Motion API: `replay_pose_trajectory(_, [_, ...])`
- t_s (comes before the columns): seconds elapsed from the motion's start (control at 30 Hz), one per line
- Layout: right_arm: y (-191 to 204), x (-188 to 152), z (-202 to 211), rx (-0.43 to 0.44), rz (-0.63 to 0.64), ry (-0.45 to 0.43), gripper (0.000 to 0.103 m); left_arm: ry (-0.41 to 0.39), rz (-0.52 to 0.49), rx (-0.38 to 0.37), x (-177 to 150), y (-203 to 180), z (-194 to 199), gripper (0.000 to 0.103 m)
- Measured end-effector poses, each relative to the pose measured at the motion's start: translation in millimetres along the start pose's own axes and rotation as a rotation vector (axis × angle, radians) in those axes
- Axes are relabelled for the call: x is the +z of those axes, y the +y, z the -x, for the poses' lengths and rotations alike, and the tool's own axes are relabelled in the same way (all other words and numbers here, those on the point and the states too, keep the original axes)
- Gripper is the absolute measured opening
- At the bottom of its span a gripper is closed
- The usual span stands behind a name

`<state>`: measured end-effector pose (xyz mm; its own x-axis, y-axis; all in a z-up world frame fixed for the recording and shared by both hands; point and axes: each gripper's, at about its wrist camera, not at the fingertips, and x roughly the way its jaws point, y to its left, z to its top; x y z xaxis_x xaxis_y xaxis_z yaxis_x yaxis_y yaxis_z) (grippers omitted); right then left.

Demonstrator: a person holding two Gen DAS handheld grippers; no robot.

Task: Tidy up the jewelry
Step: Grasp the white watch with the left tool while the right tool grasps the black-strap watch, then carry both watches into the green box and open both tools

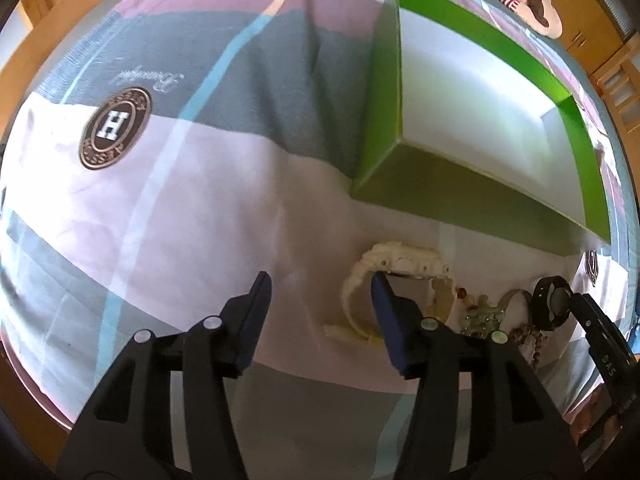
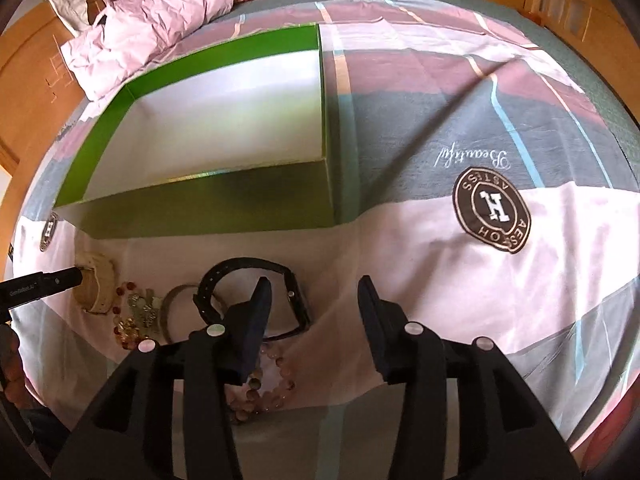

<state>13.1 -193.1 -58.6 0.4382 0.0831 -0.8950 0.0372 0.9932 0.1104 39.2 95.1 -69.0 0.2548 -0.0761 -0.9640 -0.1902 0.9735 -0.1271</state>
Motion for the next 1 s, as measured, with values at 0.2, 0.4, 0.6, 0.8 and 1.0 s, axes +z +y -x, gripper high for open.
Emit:
replay_pose_trajectory(0.2, [5, 3, -17, -0.002, 0.026, 0.040, 0.043, 0.028, -0.074, 0.003, 0, -24, -15, 0.045])
replay_pose_trajectory(0.4, [14, 1, -16, 0.013, 0.075, 0.038, 0.011, 0.012, -0.095, 0.024, 2, -32, -15, 0.007])
replay_pose_trajectory(0.6, [18, 5, 11, 0.071, 0.090, -0.043, 0.008, -0.078, -0.085, -0.015, 7, -33, 12, 0.007])
replay_pose_trajectory(0.8, [22, 30, 50, 0.139, 0.099, -0.182, 0.008, -0.218, -0.118, -0.111, 20, -41, 60, 0.008])
replay_pose_trajectory(1.0, [37, 76, 45, 0.153, 0.106, -0.251, 0.008, -0.315, -0.113, -0.159, 54, -46, 78, 0.008])
